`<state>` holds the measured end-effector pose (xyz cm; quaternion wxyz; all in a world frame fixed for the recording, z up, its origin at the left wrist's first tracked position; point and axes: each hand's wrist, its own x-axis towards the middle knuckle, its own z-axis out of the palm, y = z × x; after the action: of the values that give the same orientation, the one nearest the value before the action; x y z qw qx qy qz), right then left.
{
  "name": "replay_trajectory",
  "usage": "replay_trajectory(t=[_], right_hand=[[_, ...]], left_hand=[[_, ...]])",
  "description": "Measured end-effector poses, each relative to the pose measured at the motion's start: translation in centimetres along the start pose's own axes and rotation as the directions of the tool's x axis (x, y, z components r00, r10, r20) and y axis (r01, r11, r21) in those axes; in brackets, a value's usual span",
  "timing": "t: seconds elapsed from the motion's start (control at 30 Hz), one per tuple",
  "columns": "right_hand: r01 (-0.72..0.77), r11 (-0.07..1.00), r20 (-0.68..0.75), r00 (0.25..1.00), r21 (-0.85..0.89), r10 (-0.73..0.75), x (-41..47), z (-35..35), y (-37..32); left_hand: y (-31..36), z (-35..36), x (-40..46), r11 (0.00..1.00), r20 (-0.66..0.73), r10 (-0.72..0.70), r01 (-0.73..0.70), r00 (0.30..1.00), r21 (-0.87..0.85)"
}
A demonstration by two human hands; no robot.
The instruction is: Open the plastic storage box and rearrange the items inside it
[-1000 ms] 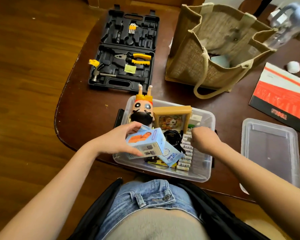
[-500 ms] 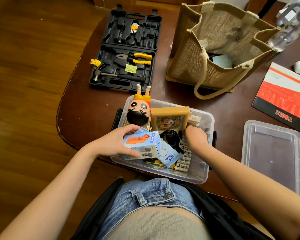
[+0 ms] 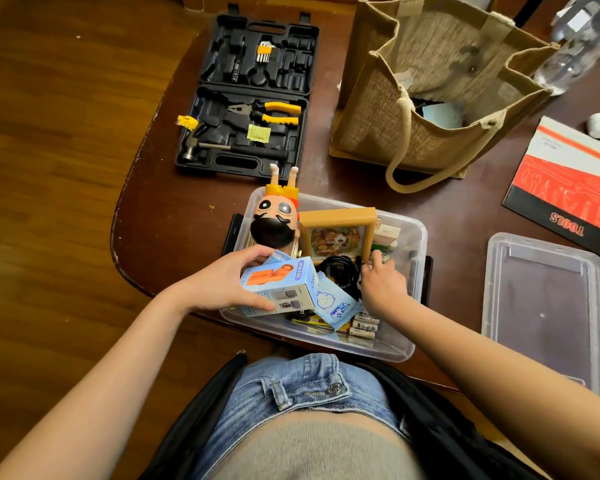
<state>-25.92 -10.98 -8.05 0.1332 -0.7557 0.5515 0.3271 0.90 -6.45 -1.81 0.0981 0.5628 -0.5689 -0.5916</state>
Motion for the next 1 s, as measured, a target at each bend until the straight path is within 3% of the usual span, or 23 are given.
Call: replay_trajectory(t=[0.17,0.4,0.6,1.0], right_hand=[[0.010,0.998,0.031,0.999,-0.058,-0.008,0.2,0.4,-0.2],[0.039,0.956,0.084,0.996,-0.290,-0.015,0.4,-0.2,0.3],[0.026,0.968,0.026,0.999,-0.250,-0.020,0.2,0.2,0.2],[0.018,0.957,0.083,0.997,-0.291,0.006,-0.1,0.8,-0.1]], left_hand=[[-0.3,0.0,-0.2,1.000,0.000,-0.011,0.011,1.000,0.000],[-0.3,-0.1,-0.2,1.000,0.005,-0.006,0.006,1.000,0.006],[-0.2,-0.2,-0.3,1.000,-0.007,-0.012,0.012,1.000,0.006],[-0.4,-0.7,-0.6,0.999,-0.022,-0.009,0.008,1.000,-0.038]])
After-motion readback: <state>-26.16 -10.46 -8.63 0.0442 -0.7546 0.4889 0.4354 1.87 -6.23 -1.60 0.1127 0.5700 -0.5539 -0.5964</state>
